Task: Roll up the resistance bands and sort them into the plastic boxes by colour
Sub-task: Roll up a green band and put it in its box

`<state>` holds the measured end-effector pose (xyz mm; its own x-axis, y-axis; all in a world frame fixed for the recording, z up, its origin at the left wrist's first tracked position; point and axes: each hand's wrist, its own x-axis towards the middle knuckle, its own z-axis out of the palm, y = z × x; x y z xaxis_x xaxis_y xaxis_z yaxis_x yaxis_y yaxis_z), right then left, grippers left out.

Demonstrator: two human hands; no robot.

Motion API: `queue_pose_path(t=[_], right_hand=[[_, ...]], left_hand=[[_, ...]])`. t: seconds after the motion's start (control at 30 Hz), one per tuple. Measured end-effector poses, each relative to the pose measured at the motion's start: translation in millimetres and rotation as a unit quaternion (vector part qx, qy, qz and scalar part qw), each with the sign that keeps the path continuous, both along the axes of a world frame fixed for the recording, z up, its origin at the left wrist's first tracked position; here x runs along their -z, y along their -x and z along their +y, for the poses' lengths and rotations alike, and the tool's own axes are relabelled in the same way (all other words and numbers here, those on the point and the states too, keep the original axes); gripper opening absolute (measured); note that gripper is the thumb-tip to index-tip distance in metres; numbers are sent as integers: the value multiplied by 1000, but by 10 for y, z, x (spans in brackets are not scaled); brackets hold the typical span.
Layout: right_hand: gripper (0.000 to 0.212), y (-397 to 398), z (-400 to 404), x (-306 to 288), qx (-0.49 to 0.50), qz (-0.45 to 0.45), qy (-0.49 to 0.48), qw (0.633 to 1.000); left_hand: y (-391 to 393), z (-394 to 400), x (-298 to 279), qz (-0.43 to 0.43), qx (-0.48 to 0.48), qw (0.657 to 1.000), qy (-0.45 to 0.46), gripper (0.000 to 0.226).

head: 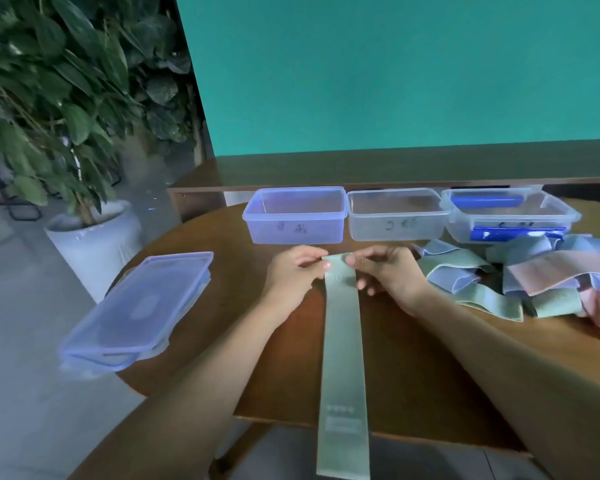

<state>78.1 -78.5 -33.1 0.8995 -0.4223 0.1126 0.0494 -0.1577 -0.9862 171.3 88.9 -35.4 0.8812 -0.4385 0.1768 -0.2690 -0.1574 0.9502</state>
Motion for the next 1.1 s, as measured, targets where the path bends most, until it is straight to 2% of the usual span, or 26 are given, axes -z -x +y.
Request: queue_pose_path(t=[0.13, 0.27, 0.47, 0.57, 0.63, 0.77, 0.87, 0.93, 1.03, 1.1], right_hand=[[18, -205, -105, 24, -7, -3, -9, 1000], [19, -423, -181, 75, 24, 20, 27, 999], [13, -499, -170, 180, 71, 31, 189, 979], [11, -332, -109, 165, 59, 23, 257, 964], [16, -188, -37, 144, 48, 25, 311, 949], [18, 127, 112, 177, 18, -5, 384, 923], [17, 435, 218, 199, 5, -11, 398, 917], [16, 698, 319, 193, -3, -26, 367, 930], [23, 1100, 491, 179, -57, -31, 342, 937], [27, 1279, 554, 168, -91, -31, 334, 938]], left_hand=[[-219, -104, 61, 5, -4, 1000, 15, 16], [-399, -211, 126, -1, -29, 999, 37, 15], [-569, -285, 217, -21, -79, 997, 2, 24], [-518, -241, 231, -45, -80, 995, -27, 41], [-461, -167, 220, -53, -81, 994, -50, 50], [-186, 56, 235, -65, -50, 992, -95, 39], [219, 310, 221, -66, -16, 992, -104, 29], [540, 521, 177, -64, 14, 994, -90, 22], [992, 800, 110, -49, 79, 994, -63, 15], [1184, 901, 94, -62, 114, 988, -80, 14]])
